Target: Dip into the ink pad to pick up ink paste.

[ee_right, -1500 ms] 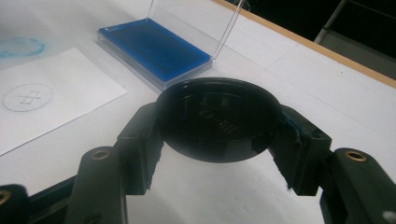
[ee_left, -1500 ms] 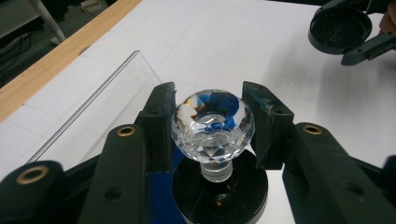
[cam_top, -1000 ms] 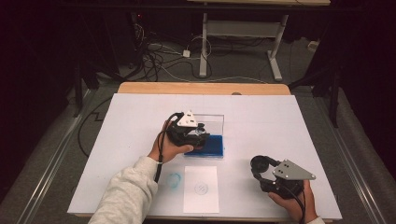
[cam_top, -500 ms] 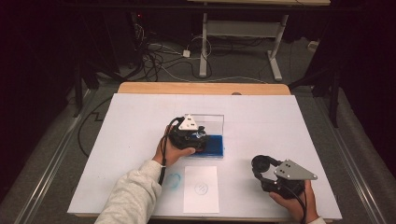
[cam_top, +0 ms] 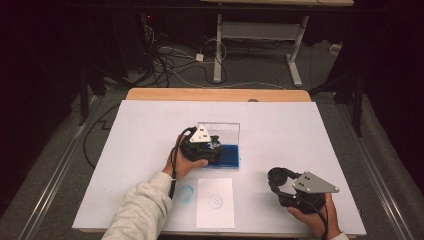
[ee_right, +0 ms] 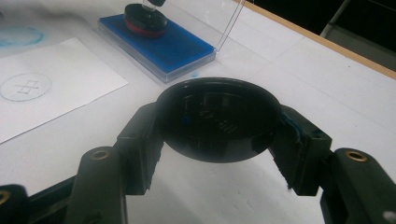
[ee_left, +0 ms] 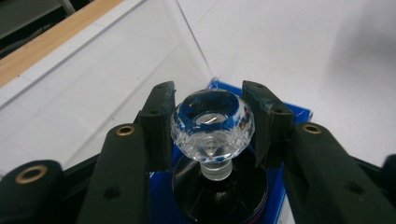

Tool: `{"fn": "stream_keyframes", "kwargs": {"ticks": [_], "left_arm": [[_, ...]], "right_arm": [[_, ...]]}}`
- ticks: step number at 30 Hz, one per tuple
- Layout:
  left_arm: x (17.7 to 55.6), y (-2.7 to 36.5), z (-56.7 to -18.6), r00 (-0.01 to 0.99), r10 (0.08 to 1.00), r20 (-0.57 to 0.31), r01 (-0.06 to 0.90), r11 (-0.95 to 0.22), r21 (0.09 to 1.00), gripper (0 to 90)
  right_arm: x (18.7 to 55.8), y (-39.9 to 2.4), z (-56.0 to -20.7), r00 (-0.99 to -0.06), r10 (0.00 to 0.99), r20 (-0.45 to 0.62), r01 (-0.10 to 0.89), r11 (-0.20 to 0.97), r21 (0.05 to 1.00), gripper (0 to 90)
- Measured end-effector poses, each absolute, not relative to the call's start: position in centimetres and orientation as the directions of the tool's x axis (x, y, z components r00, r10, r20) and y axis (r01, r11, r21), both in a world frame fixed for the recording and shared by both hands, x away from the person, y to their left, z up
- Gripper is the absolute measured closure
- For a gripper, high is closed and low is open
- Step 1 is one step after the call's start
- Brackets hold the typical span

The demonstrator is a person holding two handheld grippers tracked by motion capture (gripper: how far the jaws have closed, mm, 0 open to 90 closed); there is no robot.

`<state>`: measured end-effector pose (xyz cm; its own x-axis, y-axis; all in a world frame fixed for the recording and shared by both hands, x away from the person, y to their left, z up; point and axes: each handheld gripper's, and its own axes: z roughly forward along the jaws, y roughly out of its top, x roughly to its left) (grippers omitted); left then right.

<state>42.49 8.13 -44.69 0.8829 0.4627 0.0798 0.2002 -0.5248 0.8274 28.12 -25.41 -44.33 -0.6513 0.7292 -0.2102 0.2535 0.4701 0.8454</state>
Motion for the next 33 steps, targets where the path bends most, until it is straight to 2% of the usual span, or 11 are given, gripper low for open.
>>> {"fn": "stream_keyframes", "kwargs": {"ticks": [14, 33], "left_arm": [[41.9, 8.4, -43.9, 0.886, 0.449, 0.113, 0.218, -0.620, 0.754, 55.4], [42.1, 8.3, -43.7, 0.882, 0.463, 0.089, 0.253, -0.624, 0.739, 55.4]], "right_arm": [[27.9, -25.0, -44.3, -0.664, 0.715, -0.219, 0.246, 0.485, 0.839, 38.5], [27.9, -25.2, -44.3, -0.651, 0.725, -0.224, 0.243, 0.478, 0.844, 38.5]]}}
